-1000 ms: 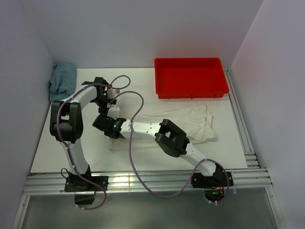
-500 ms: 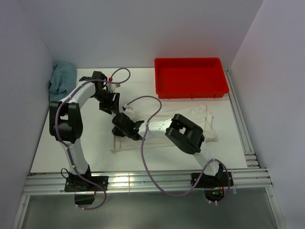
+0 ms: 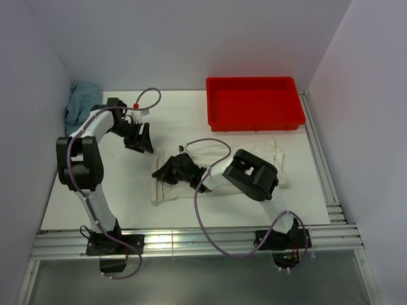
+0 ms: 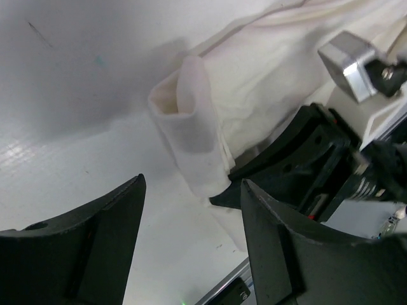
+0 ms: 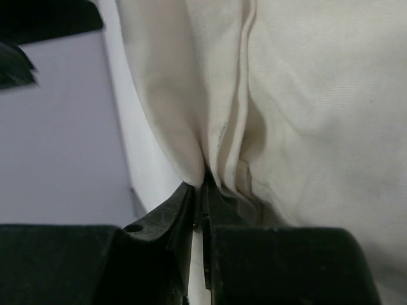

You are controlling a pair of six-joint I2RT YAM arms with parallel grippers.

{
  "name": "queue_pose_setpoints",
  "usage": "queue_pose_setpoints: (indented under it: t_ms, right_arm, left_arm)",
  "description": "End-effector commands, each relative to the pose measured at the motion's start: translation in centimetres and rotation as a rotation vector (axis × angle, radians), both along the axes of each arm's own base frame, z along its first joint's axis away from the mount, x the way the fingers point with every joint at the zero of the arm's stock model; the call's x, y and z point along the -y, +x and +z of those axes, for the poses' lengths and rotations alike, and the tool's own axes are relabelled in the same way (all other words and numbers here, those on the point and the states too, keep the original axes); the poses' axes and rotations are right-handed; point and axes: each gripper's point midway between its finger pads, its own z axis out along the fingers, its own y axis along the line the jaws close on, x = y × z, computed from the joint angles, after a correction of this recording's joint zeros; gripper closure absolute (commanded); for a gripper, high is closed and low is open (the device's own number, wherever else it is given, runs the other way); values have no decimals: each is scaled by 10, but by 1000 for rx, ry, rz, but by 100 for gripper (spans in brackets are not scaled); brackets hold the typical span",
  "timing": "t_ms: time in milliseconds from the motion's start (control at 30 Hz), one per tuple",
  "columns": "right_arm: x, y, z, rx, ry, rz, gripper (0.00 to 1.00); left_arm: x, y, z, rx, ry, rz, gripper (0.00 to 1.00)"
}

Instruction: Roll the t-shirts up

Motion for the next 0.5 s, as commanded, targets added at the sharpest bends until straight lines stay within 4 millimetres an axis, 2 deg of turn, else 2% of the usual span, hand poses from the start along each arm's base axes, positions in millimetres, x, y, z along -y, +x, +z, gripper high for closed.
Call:
queue_pose_setpoints:
  t_ms: [0, 200, 333, 467]
  right_arm:
    - [-10, 1, 38, -7, 216, 22, 88]
    - [-2, 2, 35, -35, 255, 3, 88]
    - [1, 1, 29, -56, 246, -6, 89]
    - [6, 2, 23, -75, 221, -21, 89]
  left_arm:
    - [7, -11, 15, 69, -87, -76, 33]
    - [9, -25, -22, 12, -108, -87, 33]
    - [15, -25, -37, -21, -148, -84, 33]
    - [18, -21, -43, -34, -166, -68, 34]
